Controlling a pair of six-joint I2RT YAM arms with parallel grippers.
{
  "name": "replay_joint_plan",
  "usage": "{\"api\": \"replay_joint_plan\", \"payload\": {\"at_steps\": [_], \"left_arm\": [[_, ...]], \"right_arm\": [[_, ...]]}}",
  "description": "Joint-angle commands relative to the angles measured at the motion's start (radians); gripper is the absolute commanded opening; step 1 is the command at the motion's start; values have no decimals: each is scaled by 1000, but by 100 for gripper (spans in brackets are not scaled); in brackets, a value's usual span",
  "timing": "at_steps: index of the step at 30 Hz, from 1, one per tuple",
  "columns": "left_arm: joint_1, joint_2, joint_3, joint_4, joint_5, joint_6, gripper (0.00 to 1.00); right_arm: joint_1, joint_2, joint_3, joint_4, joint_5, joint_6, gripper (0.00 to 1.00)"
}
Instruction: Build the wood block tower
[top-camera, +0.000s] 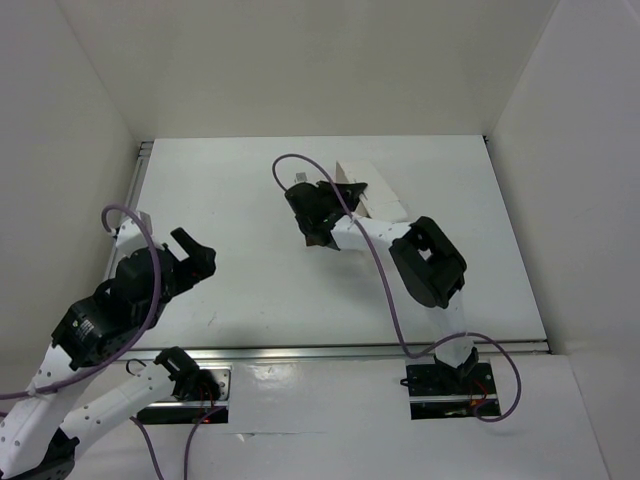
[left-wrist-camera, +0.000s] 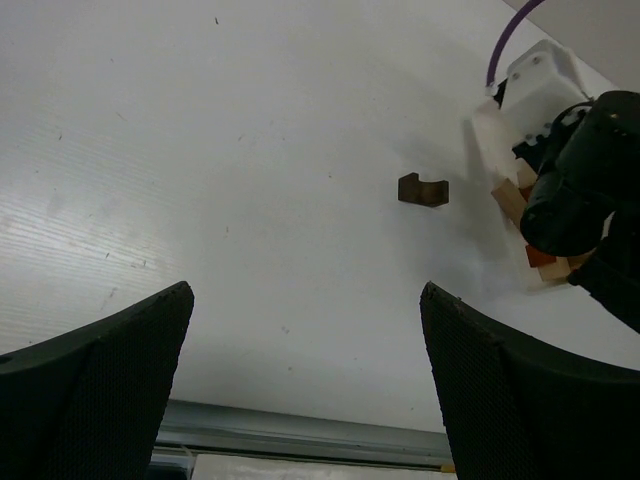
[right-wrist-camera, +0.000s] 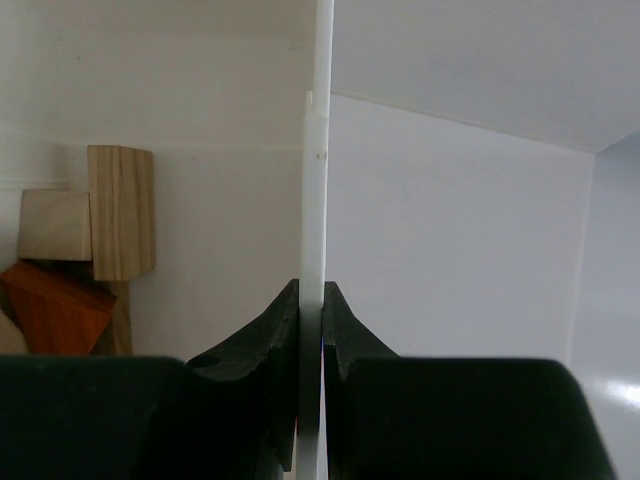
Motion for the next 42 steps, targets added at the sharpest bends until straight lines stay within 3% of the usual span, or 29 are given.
{"api": "replay_joint_plan", "payload": {"at_steps": [1,8,11,16,20,26,30,36,39,42], "left_arm": [[-2,-12,2,1,-2,-3,100],[-2,-21,-7,12,9,9,100],[-2,-21,11,-13,0,9,100],[-2,-30,11,-34,-9,0,100],[-2,-30,11,-59,-9,0,100],[-2,-30,11,-57,2,12,100],[-2,-39,2,-57,2,3,100],[-2,-48,2,-57,11,12,100],[-2,-48,2,-57,11,3,100],[-2,-48,2,-57,11,3,100]], "right_arm": [[-5,6,-22,185,74,-204,0],[4,67,-71,177,97,-238,0],[4,118,-84,84,86,-201,0],[95,185,-104,50,65,-180,0],[115,207,-116,-185,25,-76,0],[179,271,-164,-126,-9,-115,0],[210,323,-113,159,16,-229,0],[262,429,-29,199,3,-138,0],[262,463,43,49,16,42,0],[262,433,57,50,16,57,0]]}}
